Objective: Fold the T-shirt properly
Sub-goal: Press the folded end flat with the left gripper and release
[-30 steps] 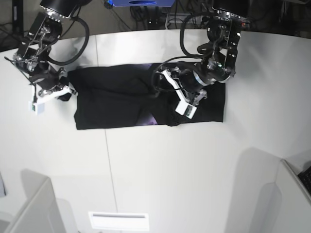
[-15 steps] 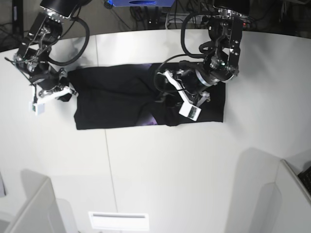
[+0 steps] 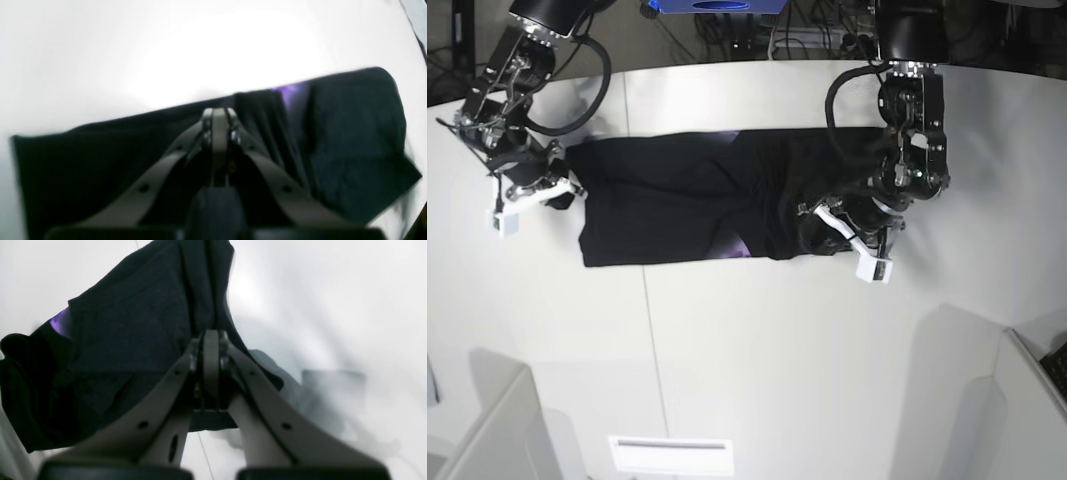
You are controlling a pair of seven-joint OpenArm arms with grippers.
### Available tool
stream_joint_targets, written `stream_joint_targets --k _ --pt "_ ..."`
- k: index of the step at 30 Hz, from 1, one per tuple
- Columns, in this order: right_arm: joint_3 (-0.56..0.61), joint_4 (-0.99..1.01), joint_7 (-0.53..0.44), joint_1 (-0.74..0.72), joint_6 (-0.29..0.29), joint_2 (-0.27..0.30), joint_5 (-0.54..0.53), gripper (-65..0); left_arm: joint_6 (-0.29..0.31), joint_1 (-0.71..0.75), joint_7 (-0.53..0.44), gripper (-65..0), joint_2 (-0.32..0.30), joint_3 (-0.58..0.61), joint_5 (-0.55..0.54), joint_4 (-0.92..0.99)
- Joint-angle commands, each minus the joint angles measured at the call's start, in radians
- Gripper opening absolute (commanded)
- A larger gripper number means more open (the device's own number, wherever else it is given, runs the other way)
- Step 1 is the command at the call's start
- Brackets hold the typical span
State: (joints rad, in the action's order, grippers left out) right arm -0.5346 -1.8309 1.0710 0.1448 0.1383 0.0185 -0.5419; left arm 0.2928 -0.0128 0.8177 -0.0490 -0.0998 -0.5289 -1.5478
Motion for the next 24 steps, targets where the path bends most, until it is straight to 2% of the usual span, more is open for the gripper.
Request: stream_joint_targets --k 1,5,9,14,18,21,24 --pt "0.000 -0.016 -0.015 -0.011 0.002 0.010 -0.014 -65.0 0.013 -0.034 -0.021 -65.0 0.013 0.005 -0.026 0.020" --pt "0.000 -0.016 -0.015 -0.009 0.002 0.010 -0.014 -65.0 0.013 -0.080 -0.024 -65.0 0.030 0.094 -0.026 0.131" --pt "-0.002 -0.016 -0.015 -0.007 0.002 0.011 -0.014 -65.0 0.013 -0.083 -0.024 -65.0 0.031 0.173 -0.026 0.158" --pt "-0.005 -0.016 -0.015 -0.009 0.002 0.011 -0.014 -65.0 0.013 -0.077 -0.024 -65.0 0.031 0.185 -0.026 0.148" --pt "0.000 -0.016 -0.015 -0.011 0.002 0.011 -0.014 -65.0 0.013 -0.049 -0.024 -65.0 0.024 0.183 -0.026 0.039" --pt "0.000 -0.016 -0.015 -0.012 0.002 0.011 -0.014 -65.0 0.004 0.001 -0.024 -65.0 -0.010 0.180 -0.026 -0.096" --pt "0.000 -0.016 -0.015 -0.012 0.002 0.011 -0.014 -65.0 -0.070 0.067 -0.024 -65.0 -0.050 0.156 -0.026 -0.213"
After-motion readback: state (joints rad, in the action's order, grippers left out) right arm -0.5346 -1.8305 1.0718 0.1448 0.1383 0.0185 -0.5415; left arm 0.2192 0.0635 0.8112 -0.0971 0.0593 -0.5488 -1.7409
